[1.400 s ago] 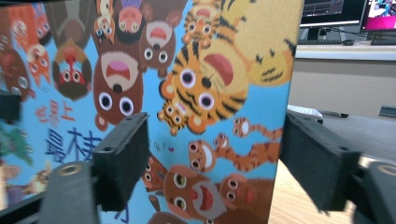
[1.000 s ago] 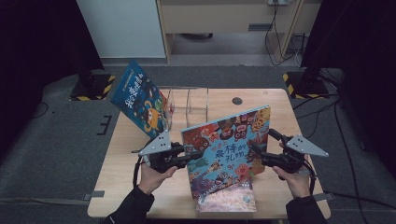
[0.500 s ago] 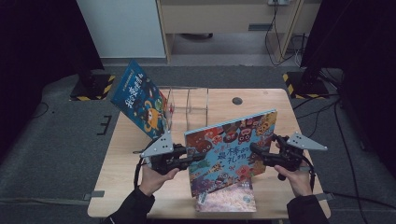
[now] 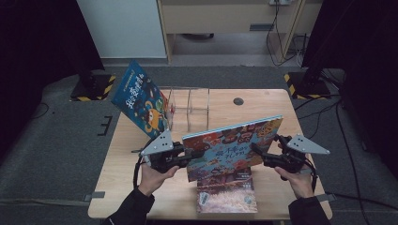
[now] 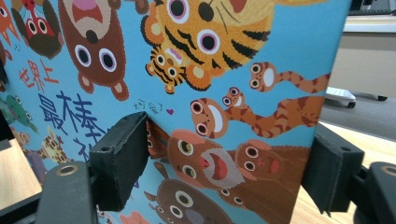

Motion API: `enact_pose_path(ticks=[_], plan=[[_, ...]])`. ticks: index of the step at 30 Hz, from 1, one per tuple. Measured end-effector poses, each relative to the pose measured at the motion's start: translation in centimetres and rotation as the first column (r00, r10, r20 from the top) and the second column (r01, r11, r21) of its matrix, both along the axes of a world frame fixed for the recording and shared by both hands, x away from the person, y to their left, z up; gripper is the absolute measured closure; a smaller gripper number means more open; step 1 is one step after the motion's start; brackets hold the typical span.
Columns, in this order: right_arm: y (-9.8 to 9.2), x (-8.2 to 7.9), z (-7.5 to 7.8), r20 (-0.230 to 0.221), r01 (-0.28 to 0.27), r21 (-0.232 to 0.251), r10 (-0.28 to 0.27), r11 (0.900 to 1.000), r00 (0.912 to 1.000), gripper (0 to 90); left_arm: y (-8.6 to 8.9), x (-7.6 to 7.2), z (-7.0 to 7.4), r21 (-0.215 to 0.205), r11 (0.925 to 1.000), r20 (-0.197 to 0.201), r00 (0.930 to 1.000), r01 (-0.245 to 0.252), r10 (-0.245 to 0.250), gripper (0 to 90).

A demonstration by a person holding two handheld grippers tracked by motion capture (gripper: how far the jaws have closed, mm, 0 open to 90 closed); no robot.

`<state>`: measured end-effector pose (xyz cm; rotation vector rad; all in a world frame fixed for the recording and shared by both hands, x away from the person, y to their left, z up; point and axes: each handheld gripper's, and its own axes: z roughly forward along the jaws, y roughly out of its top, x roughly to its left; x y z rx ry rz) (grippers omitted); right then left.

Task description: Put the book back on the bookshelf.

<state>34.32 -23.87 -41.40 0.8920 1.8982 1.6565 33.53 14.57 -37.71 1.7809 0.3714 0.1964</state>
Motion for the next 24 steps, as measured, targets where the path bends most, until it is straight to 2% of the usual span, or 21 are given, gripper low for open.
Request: enact_pose_path(ticks=[2, 4, 5, 10, 15, 18, 21, 24], plan=[[0.0, 0.0, 0.0, -0.001, -0.005, 0.000, 0.005, 1.000, 1.0000, 23.4, 0.0, 0.0, 0.0, -0.004, 0.9998, -0.005, 0.9998, 0.017, -0.017, 76.6], [-0.1, 0.1, -0.1, 0.000, -0.017, 0.005, 0.017, 1.000, 0.9999, 21.4, 0.0, 0.0, 0.0, -0.013, 0.9981, -0.008, 0.9981, 0.060, -0.060, 78.7], [-0.1, 0.3, -0.1, -0.005, -0.028, 0.018, 0.028, 0.999, 0.9996, 19.8, 0.0, -0.1, 0.0, -0.007, 0.9983, 0.007, 0.9983, 0.058, -0.058, 78.9], [0.3, 1.1, -0.5, 0.000, -0.065, 0.042, 0.065, 0.997, 0.9979, 15.8, 0.1, 0.0, 0.0, -0.003, 0.9983, 0.015, 0.9982, 0.059, -0.059, 79.4], [0.1, 0.8, -0.3, -0.003, -0.061, 0.029, 0.061, 0.998, 0.9981, 20.3, 0.1, 0.1, 0.2, -0.009, 0.9991, -0.005, 0.9992, 0.040, -0.041, 77.9], [0.1, 0.6, -0.2, 0.002, -0.054, 0.024, 0.054, 0.998, 0.9985, 21.3, 0.4, 0.2, 0.8, -0.004, 0.9995, -0.011, 0.9994, 0.032, -0.032, 73.6], [0.1, 0.6, -0.3, 0.003, -0.051, 0.018, 0.051, 0.999, 0.9987, 21.4, 0.8, 0.5, 1.6, -0.004, 0.9989, -0.025, 0.9986, 0.047, -0.047, 70.0], [0.1, 0.6, -0.3, 0.003, -0.052, 0.019, 0.052, 0.998, 0.9987, 21.6, 0.9, 0.8, 2.5, 0.038, 0.9981, -0.027, 0.9985, 0.048, -0.047, 66.3]])
